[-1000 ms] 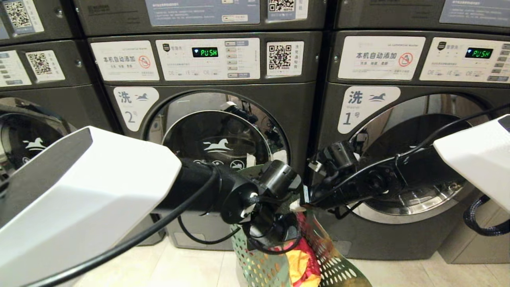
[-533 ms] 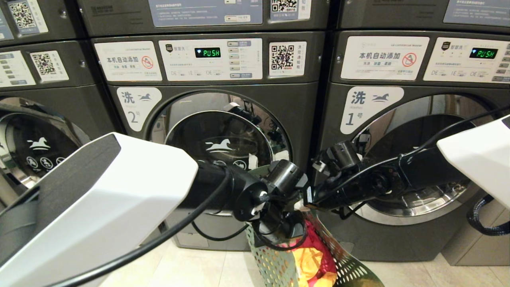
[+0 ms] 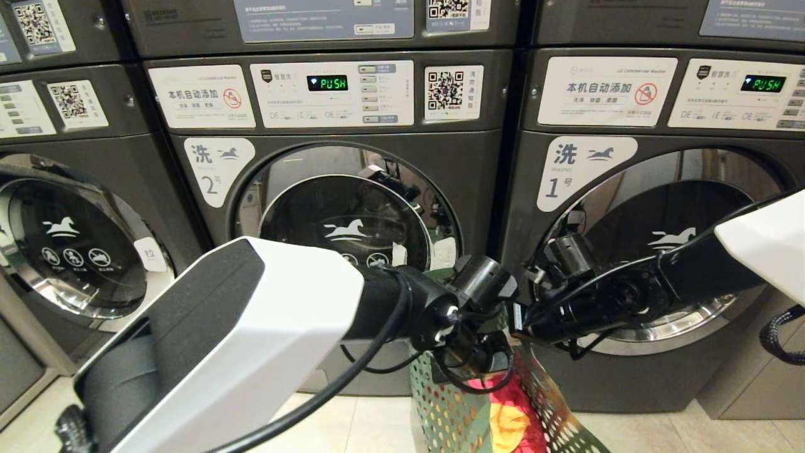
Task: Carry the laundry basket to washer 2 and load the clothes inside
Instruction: Pick up the clothes basket and put it beside the washing machine
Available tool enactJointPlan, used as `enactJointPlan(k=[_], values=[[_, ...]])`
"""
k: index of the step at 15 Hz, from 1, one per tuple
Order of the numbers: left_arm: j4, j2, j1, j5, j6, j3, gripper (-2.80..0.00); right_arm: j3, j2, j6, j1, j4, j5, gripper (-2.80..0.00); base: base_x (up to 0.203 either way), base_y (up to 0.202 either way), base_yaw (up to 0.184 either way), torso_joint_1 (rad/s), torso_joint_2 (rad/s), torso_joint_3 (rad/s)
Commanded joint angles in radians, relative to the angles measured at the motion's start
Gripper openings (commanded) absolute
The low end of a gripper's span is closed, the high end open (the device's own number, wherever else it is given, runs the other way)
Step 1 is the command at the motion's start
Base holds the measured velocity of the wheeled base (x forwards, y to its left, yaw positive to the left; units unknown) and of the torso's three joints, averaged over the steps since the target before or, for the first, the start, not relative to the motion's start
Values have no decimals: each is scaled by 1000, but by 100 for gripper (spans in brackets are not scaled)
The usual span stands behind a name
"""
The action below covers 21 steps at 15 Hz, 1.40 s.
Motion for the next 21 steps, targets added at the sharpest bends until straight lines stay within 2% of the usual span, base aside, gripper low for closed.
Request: enactJointPlan(k=[1, 3, 8, 9, 11, 21], values=[[9, 82, -20, -1, 4, -81, -280, 58, -25, 1, -64, -3, 6, -280, 0, 0, 0, 0, 0, 0], [-8, 118, -32, 1, 52, -79, -280, 111, -27, 1, -99, -57, 5, -280, 0, 0, 0, 0, 0, 0], [-35, 159, -56, 6, 82, -79, -280, 244, -18, 0, -156, -199, 3, -280, 0, 0, 0, 0, 0, 0], [-48, 171, -65, 37, 85, -79, -280, 261, -18, 0, -159, -222, 3, -280, 0, 0, 0, 0, 0, 0], [-64, 187, -79, 93, 115, -79, -280, 291, -17, 0, -164, -247, 3, -280, 0, 0, 0, 0, 0, 0], [-61, 175, -102, 96, 123, -79, -280, 311, -21, 0, -179, -261, 4, -280, 0, 0, 0, 0, 0, 0]])
